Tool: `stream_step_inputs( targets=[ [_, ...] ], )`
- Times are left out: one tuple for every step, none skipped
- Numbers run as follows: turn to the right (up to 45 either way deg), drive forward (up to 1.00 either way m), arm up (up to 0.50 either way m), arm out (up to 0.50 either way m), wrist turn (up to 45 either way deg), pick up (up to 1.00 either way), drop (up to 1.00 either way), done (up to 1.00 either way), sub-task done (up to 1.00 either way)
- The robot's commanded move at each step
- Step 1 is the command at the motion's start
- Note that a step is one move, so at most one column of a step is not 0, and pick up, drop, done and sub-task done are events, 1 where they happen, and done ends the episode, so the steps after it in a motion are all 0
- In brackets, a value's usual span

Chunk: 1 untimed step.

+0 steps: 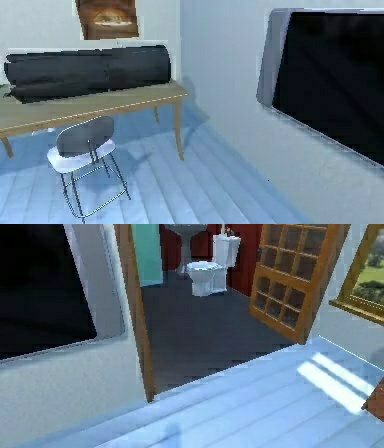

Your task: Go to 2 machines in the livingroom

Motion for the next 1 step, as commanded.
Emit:
stream_step_inputs(
  targets=[
    [-45.0,0.0,0.0,0.0,0.0,0.0,0.0,0.0,0.0]
  ],
)
